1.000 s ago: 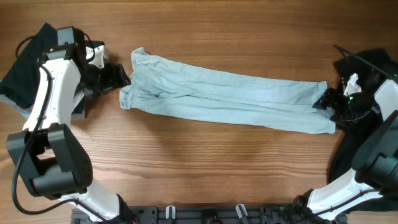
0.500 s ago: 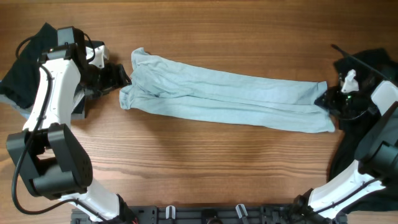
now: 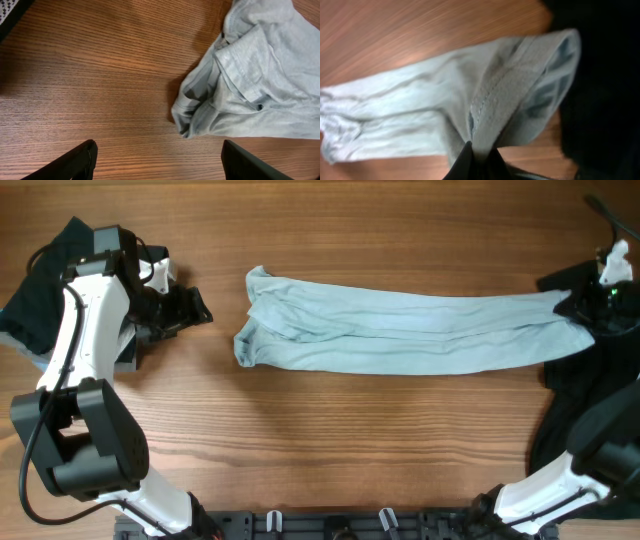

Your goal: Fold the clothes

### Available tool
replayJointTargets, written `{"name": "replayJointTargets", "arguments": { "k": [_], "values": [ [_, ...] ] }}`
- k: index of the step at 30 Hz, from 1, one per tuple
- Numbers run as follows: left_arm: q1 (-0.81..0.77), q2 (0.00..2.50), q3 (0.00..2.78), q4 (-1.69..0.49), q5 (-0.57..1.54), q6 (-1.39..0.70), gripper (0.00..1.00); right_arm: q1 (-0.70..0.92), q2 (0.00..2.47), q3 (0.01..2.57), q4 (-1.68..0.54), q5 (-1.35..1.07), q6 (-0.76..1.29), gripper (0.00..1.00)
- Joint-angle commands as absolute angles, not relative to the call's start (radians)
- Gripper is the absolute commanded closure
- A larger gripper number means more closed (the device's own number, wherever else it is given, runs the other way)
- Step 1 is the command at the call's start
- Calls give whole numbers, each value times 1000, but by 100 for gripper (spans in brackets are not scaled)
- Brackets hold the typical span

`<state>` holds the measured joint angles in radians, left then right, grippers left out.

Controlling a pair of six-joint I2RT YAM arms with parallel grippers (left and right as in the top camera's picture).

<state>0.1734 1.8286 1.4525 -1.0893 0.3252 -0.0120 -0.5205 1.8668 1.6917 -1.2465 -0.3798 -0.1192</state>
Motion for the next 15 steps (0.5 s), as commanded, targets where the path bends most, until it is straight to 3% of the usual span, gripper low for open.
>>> {"name": "replayJointTargets", "arguments": {
  "k": [1, 7, 12, 13, 14, 15],
  "values": [
    [181, 1810, 1470, -1093, 344, -3, 21, -363, 1832, 1707, -1288, -366, -63, 96],
    [181, 1810, 1470, -1098, 344, -4, 21, 62, 1871, 1682, -1160, -189, 176, 96],
    [181, 1810, 1470, -1112, 344, -3, 21, 232, 2009, 1660, -1076, -100, 271, 94],
    [181, 1810, 1470, -1112, 344, -3, 20, 250, 2037, 1660, -1069, -114, 272, 71],
    [181, 1810, 1470, -1114, 344, -3, 20, 257, 2041, 1660, -1071, -115, 267, 59],
    [181, 1810, 1470, -1115, 344, -3, 20, 259, 2037, 1661, -1069, -115, 254, 53]
  ]
}}
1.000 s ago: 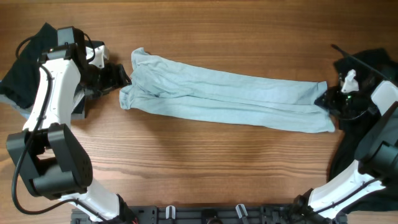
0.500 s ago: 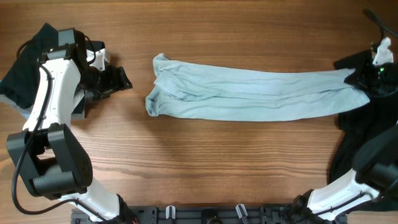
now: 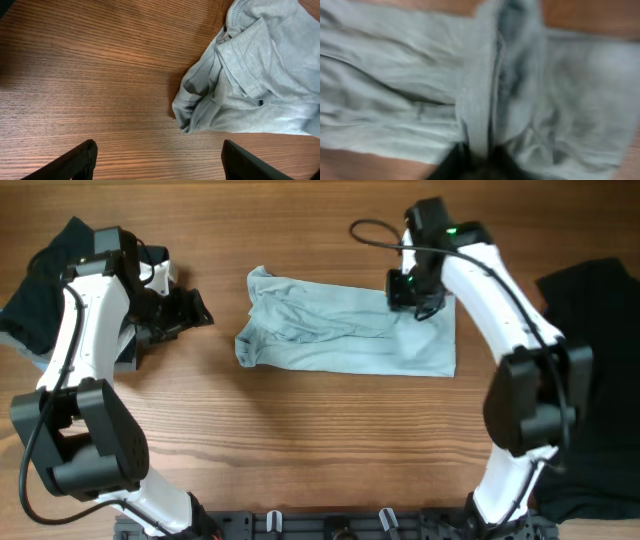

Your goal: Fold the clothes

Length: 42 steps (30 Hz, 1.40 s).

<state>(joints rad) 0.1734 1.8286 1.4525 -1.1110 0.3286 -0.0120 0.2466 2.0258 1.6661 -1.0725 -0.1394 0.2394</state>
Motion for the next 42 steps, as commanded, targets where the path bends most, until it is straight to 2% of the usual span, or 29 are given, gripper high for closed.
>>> {"name": "replayJointTargets", "arguments": {
  "k": [1, 3, 5, 6, 9, 12, 13, 15, 16, 18, 19, 20, 21, 23, 24, 27, 28, 29, 30, 31, 32, 34, 35, 36, 37, 40, 41, 42],
  "values": [
    [181, 1810, 1470, -1115, 344, -3, 19, 258, 2022, 1662, -1069, -112, 234, 50],
    [181, 1810, 1470, -1115, 344, -3, 18, 239, 1991, 1662, -1074, -97, 236, 42],
    [181, 1810, 1470, -1115, 344, -3, 18, 216, 1983, 1662, -1091, -97, 240, 39],
    [181, 1810, 1470, -1115, 344, -3, 18, 200, 1989, 1660, -1102, -96, 240, 46],
    [181, 1810, 1470, -1116, 344, -3, 18, 154, 2011, 1578, -1032, -20, 303, 88],
    [181, 1810, 1470, -1116, 344, -3, 19, 113, 2012, 1396, -953, -112, 325, 95],
    [181, 1810, 1470, -1116, 345, -3, 18, 127, 2012, 1320, -901, -347, 222, 95],
    [181, 1810, 1470, -1115, 356, -3, 18, 169, 2012, 1281, -812, -593, 123, 92],
    [181, 1810, 1470, -1113, 375, -3, 18, 220, 2012, 1276, -724, -794, 20, 89],
    [181, 1810, 1470, -1110, 426, -4, 17, 280, 2012, 1296, -635, -925, -9, 88],
    [181, 1810, 1470, -1106, 476, -4, 8, 310, 2006, 1332, -636, -868, 0, 85],
    [181, 1810, 1470, -1104, 509, -4, 0, 310, 1987, 1349, -667, -694, 54, 84],
    [181, 1810, 1470, -1104, 510, -4, 0, 302, 1970, 1355, -702, -545, 111, 80],
    [181, 1810, 1470, -1105, 509, -4, 0, 268, 1933, 1356, -800, -286, 140, 80],
    [181, 1810, 1470, -1105, 508, -4, 0, 243, 1925, 1356, -847, -230, 140, 81],
    [181, 1810, 1470, -1104, 508, -4, 0, 122, 1924, 1332, -934, -242, 194, 81],
    [181, 1810, 1470, -1103, 508, -4, 0, 102, 1924, 1322, -934, -271, 195, 78],
    [181, 1810, 1470, -1100, 508, -4, 0, 76, 1924, 1302, -934, -323, 199, 54],
    [181, 1810, 1470, -1097, 508, -4, 0, 69, 1924, 1282, -934, -358, 199, 37],
    [181, 1810, 1470, -1096, 508, -4, 0, 70, 1924, 1256, -926, -364, 221, 33],
    [181, 1810, 1470, -1095, 508, -4, 0, 71, 1924, 1225, -907, -370, 249, 38],
    [181, 1810, 1470, -1090, 508, -4, 0, 72, 1924, 1170, -831, -420, 276, 56],
    [181, 1810, 1470, -1088, 508, -4, 0, 72, 1924, 1153, -793, -450, 279, 61],
    [181, 1810, 1470, -1088, 508, -4, 0, 72, 1924, 1153, -771, -453, 263, 74],
    [181, 1810, 1470, -1088, 508, -4, 0, 69, 1924, 1156, -748, -421, 253, 93],
    [181, 1810, 1470, -1089, 508, -4, 0, -13, 1924, 1257, -740, -12, 291, 96],
    [180, 1810, 1470, -1089, 508, -4, 0, -42, 1924, 1293, -725, 48, 277, 94],
    [179, 1810, 1470, -1089, 508, -4, 0, -67, 1924, 1330, -714, 63, 218, 73]
  ]
}}
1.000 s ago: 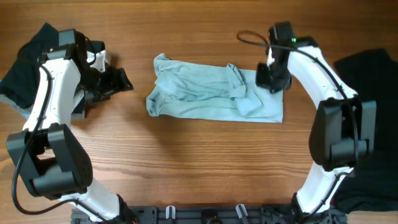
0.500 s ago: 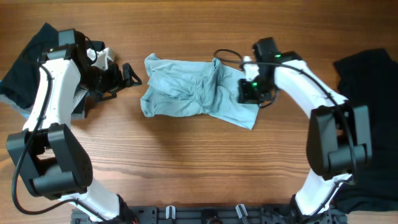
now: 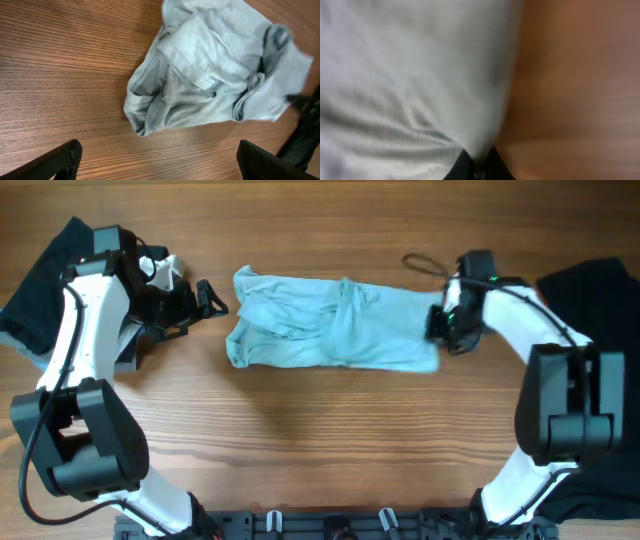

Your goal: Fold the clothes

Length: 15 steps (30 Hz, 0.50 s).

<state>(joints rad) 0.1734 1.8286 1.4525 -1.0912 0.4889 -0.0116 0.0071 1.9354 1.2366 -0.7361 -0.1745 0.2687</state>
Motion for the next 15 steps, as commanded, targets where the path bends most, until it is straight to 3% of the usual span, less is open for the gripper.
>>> {"name": "replayJointTargets", "arguments": {
  "k": [1, 2, 3, 6, 8, 10, 15],
  "values": [
    [176, 1812, 1470, -1089, 509, -4, 0, -91, 1924, 1362, -715, 72, 210, 58],
    [168, 1812, 1470, -1089, 508, -4, 0, -113, 1922, 1391, -725, 27, 205, 41],
    [157, 1812, 1470, -1089, 508, -4, 0, -125, 1917, 1406, -746, -42, 174, 36],
    [117, 1814, 1470, -1088, 508, -3, 0, -130, 1889, 1415, -818, -257, 101, 36],
    [76, 1823, 1470, -1073, 502, -2, 0, -128, 1881, 1413, -888, -503, 80, 57],
    [38, 1843, 1459, -1021, 493, 1, 0, -110, 1882, 1393, -920, -533, 113, 75],
    [-44, 1961, 1382, -873, 448, 23, 0, -96, 1893, 1310, -828, -438, 189, 79]
  ]
}}
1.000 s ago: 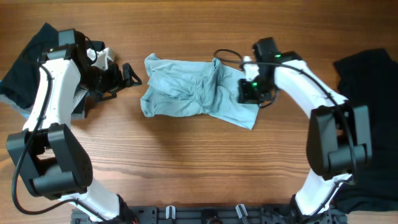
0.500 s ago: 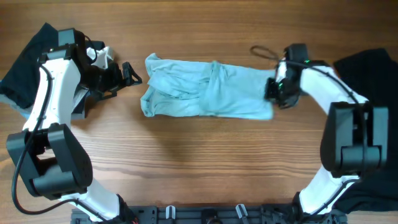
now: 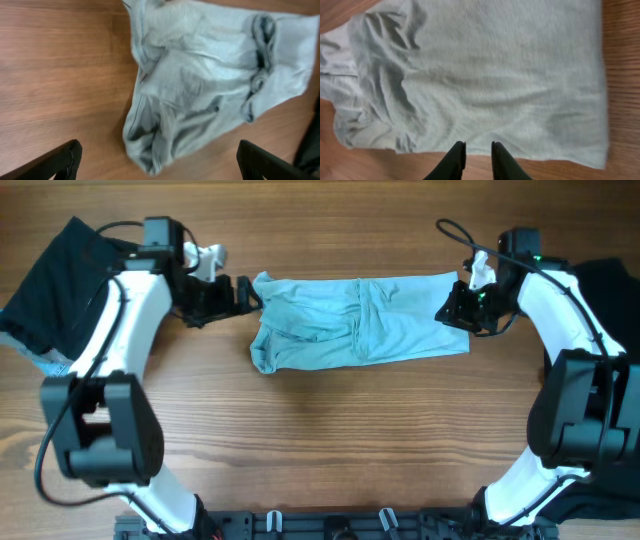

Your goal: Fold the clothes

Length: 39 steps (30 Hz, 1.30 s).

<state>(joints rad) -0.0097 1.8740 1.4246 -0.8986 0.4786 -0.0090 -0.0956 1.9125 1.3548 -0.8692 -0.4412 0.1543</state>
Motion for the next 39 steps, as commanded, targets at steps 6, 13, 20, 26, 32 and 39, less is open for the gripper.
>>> {"name": "replayJointTargets", "arguments": {
  "k": [6, 13, 20, 26, 32, 39],
  "values": [
    [-110, 2094, 1378, -807, 448, 31, 0, -96, 1893, 1294, -789, -438, 186, 79],
    [-228, 2206, 1378, -781, 444, 30, 1, -96, 1893, 1294, -789, -437, 185, 79],
    [-237, 2210, 1378, -827, 311, -43, 80, -96, 1892, 1294, -794, -438, 186, 80],
    [-125, 2199, 1586, -1222, 54, -46, 96, -96, 1892, 1294, -822, -446, 187, 84],
    [-87, 2198, 2088, -1603, 99, -52, 96, -96, 1892, 1295, -828, -445, 185, 84],
    [-395, 2200, 2113, -1470, 245, -122, 94, -96, 1892, 1295, -827, -445, 183, 84]
  ]
}}
